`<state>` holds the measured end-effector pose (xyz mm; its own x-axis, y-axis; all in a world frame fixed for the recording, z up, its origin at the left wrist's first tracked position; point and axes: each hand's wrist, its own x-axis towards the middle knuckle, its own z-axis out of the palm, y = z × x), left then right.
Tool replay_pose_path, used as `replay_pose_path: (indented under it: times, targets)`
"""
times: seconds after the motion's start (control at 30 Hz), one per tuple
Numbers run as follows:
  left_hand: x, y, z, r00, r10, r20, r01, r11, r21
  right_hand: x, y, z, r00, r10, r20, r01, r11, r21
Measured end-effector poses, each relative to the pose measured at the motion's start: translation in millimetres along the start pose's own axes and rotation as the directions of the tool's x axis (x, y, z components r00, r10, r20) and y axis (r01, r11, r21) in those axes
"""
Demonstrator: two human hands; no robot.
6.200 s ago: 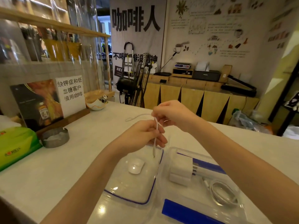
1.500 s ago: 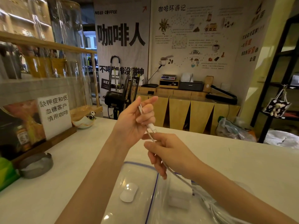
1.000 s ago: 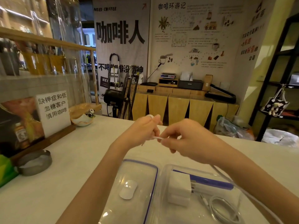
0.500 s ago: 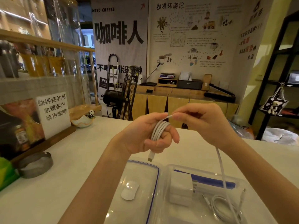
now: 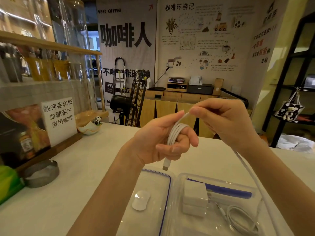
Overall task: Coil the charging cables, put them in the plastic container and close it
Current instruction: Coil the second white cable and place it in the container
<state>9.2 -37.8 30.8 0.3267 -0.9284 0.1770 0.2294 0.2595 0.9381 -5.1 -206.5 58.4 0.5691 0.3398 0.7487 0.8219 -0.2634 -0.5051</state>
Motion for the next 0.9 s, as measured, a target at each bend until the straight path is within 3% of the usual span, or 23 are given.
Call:
replay_pose_path:
  times: [0.1,0.2,0.4,0.57,0.67,0.73,0.8,0.9]
  targets:
    - [-0.7,3.8,4.1,0.997,0.075,0.011,-0.074,0.995,-0.064,-6.0,4.0,11.9,0.981,0.195,-0.005,-0.188,0.953,0.238]
    - [-3.9,6.8,3.8,0.980,0.175,-0.093,-0.183,0.979,-0.090,-15.0,11.5,26.5,0.917,0.375,0.133,-0.392,0.792,0.469]
    - [-5.5,6.0,-1.7,0.858,0.350,-0.375,-0.369,0.929,0.023,-35.9,9.8,49.0,0.735,0.550,0.398,-0.667,0.477,0.573]
    - [-2.0,4.0,-9.2,0.731,0.453,-0.511,-0.476,0.874,0.095,-50.5,-0.7,57.1,0.630,0.591,0.503,-0.758,0.609,0.234]
    - [0.3,1.4,-15.4,0.683,0.449,-0.575,-0.450,0.880,0.152,-54.1,-4.6,56.9,0.644,0.612,0.459,-0.719,0.689,0.088]
    - [3.0,-3.2,-18.8,0.590,0.475,-0.653,-0.325,0.880,0.347,-53.1,-8.0,52.4,0.662,0.612,0.432,-0.683,0.731,0.011]
    - [6.9,-9.2,-21.9,0.492,0.557,-0.669,-0.148,0.811,0.566,-50.8,-11.3,46.4,0.665,0.609,0.434,-0.656,0.753,-0.052]
    - [13.9,-19.8,-25.8,0.393,0.643,-0.657,0.048,0.700,0.713,-46.2,-18.1,37.1,0.594,0.635,0.494,-0.681,0.724,-0.110]
